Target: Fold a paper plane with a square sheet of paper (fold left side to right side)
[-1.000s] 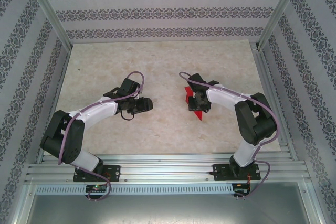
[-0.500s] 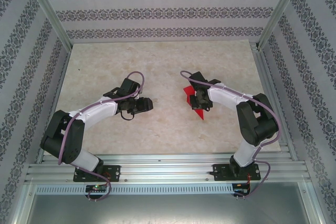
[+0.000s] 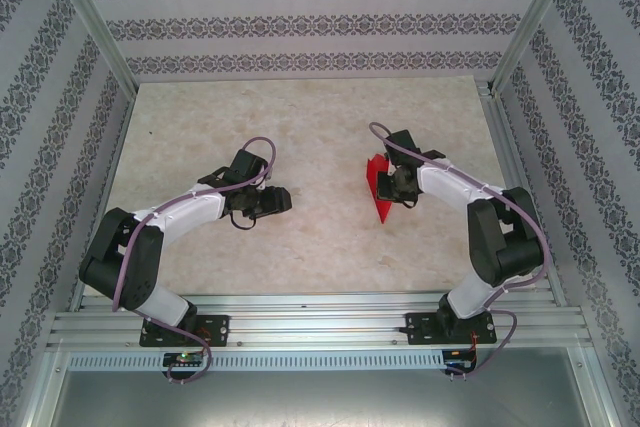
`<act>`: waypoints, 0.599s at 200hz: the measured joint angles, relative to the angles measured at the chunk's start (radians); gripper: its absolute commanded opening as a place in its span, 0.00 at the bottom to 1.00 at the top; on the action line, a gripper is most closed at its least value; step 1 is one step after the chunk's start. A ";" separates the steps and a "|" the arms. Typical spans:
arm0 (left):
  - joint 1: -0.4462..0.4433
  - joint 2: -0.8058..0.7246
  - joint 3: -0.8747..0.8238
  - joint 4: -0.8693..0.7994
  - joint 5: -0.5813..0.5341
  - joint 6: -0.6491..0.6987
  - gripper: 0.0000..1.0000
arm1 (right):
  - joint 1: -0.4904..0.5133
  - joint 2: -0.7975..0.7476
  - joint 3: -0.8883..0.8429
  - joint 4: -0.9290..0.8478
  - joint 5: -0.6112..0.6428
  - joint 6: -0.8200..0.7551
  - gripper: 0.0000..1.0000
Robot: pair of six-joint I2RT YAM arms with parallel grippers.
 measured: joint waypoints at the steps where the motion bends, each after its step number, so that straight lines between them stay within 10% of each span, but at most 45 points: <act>1: 0.000 0.000 0.000 0.000 0.000 0.000 0.57 | -0.001 0.000 -0.001 0.000 -0.002 0.000 0.16; 120: -0.006 0.005 0.000 0.000 0.000 0.000 0.57 | 0.030 -0.014 -0.005 -0.023 0.000 -0.003 0.38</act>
